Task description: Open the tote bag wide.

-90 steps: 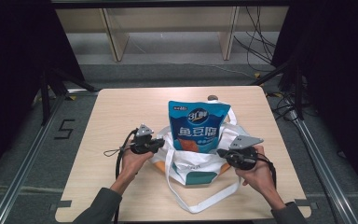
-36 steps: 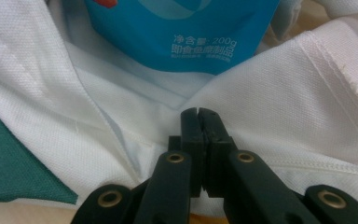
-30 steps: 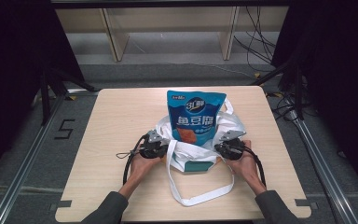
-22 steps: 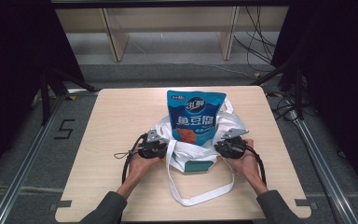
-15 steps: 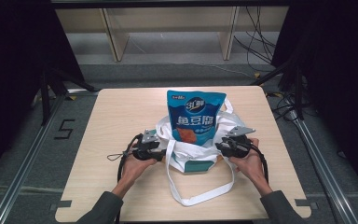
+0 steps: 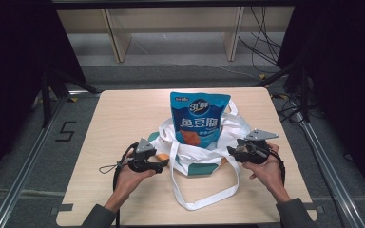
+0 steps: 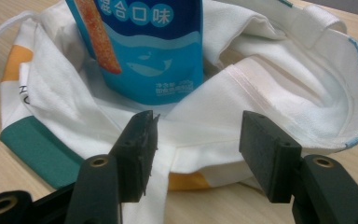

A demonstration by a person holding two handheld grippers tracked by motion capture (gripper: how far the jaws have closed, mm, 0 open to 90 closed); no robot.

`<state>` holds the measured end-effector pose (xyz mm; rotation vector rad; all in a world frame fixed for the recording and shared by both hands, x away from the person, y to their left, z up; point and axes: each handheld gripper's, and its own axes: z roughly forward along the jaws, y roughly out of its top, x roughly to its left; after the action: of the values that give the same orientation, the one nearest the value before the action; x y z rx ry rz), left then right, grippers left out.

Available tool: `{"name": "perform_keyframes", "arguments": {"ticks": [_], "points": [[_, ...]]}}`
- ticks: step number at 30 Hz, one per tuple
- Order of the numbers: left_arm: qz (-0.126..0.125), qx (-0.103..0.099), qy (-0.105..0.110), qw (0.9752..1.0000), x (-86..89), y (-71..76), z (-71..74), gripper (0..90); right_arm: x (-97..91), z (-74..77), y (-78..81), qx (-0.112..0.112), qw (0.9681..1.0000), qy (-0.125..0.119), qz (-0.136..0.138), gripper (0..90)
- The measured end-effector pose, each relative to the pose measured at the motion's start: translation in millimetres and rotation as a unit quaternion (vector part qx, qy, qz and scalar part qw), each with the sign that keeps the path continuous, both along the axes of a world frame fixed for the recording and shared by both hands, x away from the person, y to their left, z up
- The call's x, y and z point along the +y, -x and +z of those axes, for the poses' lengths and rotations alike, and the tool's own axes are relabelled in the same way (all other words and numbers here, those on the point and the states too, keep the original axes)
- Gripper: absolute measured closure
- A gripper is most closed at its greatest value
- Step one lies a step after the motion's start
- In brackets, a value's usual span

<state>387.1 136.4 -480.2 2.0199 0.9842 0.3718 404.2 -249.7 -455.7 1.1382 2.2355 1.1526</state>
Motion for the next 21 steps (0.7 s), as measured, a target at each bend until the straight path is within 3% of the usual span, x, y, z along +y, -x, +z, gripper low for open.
{"name": "perform_keyframes", "arguments": {"ticks": [4,6,9,11,13,14,16,20,21], "points": [[0.005,-0.004,0.006,1.0,6.4,7.7,-0.2,32.5,1.0,1.0,7.5,0.0,1.0,-0.008,0.001,45.3],[0.009,-0.005,0.01,0.9999,8.1,11.3,-1.0,31.7,-1.9,1.8,8.9,-0.001,0.9999,0.002,0.01,45.0],[0.008,-0.005,0.005,0.9999,10.8,17.4,-0.9,31.6,-3.4,0.9,12.7,-0.005,0.9999,0.0,0.01,44.8],[0.007,-0.011,-0.002,0.9999,12.3,21.2,-0.6,30.9,-2.3,-0.4,16.7,0.004,0.9999,-0.009,0.002,44.6],[0.001,-0.015,-0.006,0.9999,14.2,24.4,-1.0,30.1,-4.1,-2.0,17.2,0.002,0.9999,-0.006,0.015,44.4],[0.01,-0.009,0.008,0.9999,13.2,26.9,-2.1,29.8,-2.8,-2.1,20.8,0.009,0.9999,-0.008,0.005,44.3],[0.007,-0.009,0.005,0.9999,15.0,30.4,-1.8,28.9,-2.9,-3.0,23.0,0.005,0.9999,-0.009,0.007,44.2],[0.005,-0.003,0.018,0.9998,18.5,36.6,-2.0,24.6,-3.9,-3.1,27.3,-0.004,0.9998,-0.004,0.018,43.7],[0.011,-0.005,0.032,0.9994,18.0,38.0,-3.2,23.3,-4.3,-3.1,28.6,-0.004,0.9998,-0.003,0.018,43.4]]}}
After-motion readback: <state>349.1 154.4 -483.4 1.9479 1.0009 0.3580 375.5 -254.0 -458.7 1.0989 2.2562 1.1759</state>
